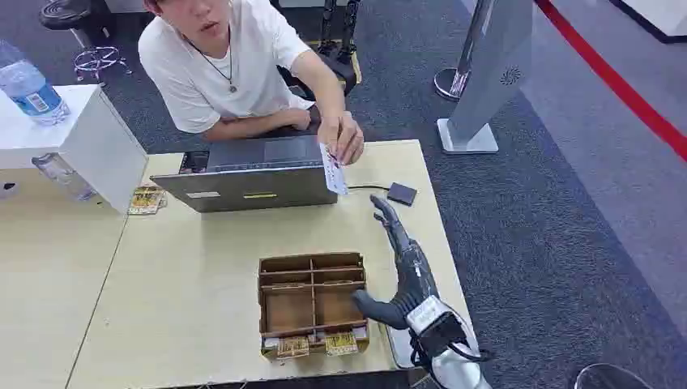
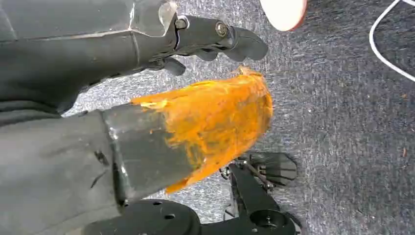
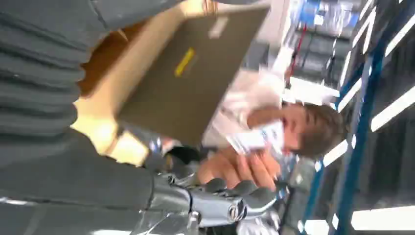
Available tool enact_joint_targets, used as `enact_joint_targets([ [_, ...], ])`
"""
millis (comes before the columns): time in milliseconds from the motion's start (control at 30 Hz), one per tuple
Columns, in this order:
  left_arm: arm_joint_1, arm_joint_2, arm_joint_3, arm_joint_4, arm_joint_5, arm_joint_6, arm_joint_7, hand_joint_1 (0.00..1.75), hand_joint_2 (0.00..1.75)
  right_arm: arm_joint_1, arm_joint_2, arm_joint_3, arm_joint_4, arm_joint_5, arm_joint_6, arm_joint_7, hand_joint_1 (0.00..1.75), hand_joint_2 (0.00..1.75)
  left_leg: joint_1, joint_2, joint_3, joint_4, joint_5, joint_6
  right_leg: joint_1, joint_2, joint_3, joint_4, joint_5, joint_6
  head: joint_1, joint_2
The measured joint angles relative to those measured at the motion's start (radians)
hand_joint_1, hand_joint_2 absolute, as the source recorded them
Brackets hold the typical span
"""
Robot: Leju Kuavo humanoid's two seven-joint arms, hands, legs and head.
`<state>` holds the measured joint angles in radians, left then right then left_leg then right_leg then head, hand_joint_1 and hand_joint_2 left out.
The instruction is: Pass the card to the sensor for recognition and then transmit it.
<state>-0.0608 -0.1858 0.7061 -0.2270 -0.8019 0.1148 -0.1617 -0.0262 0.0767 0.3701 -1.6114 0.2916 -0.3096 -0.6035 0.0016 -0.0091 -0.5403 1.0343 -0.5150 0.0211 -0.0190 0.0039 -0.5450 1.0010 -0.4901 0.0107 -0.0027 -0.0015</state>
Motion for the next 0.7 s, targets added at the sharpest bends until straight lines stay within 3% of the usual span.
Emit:
enact_joint_targets([
  [100, 0.0, -0.002, 0.001, 0.0, -0.01, 0.002, 0.014, 0.0, 0.0, -0.017, 0.01, 0.019, -0.006, 0.128, -0.153, 0.018, 0.0, 1.75, 0.0, 0.0, 0.0, 0.0, 0.0, 0.0, 0.0, 0.0, 0.0, 0.0, 0.0, 0.0, 0.0, 0.0],
  [333, 0.0, -0.008, 0.001, 0.0, -0.033, 0.011, 0.035, 0.0, 0.0, -0.043, 0.029, 0.039, -0.001, 0.385, -0.362, 0.072, 0.0, 1.75, 0.0, 0.0, 0.0, 0.0, 0.0, 0.0, 0.0, 0.0, 0.0, 0.0, 0.0, 0.0, 0.0, 0.0],
  [500, 0.0, -0.008, 0.001, 0.005, -0.051, 0.011, 0.048, 0.0, 0.0, -0.041, 0.098, -0.017, 0.0, 0.673, -0.38, 0.051, 0.0, 1.75, 0.0, 0.0, 0.0, 0.0, 0.0, 0.0, 0.0, 0.0, 0.0, 0.0, 0.0, 0.0, 0.0, 0.0],
  [600, 0.0, -0.008, 0.001, 0.007, -0.064, 0.008, 0.055, 0.0, 0.0, -0.03, 0.164, -0.095, -0.01, 0.834, -0.381, -0.008, 0.0, 1.75, 0.0, 0.0, 0.0, 0.0, 0.0, -0.001, 0.0, 0.0, 0.0, 0.0, 0.0, 0.0, 0.0, 0.0],
  [700, 0.001, -0.01, 0.001, 0.008, -0.072, -0.002, 0.063, 0.0, 0.0, -0.017, 0.19, -0.161, -0.058, 0.988, -0.383, 0.015, 0.0, 1.75, 0.0, -0.002, -0.001, 0.0, 0.0, -0.001, 0.0, -0.001, 0.0, 0.0, 0.0, 0.0, 0.0, 0.0],
])
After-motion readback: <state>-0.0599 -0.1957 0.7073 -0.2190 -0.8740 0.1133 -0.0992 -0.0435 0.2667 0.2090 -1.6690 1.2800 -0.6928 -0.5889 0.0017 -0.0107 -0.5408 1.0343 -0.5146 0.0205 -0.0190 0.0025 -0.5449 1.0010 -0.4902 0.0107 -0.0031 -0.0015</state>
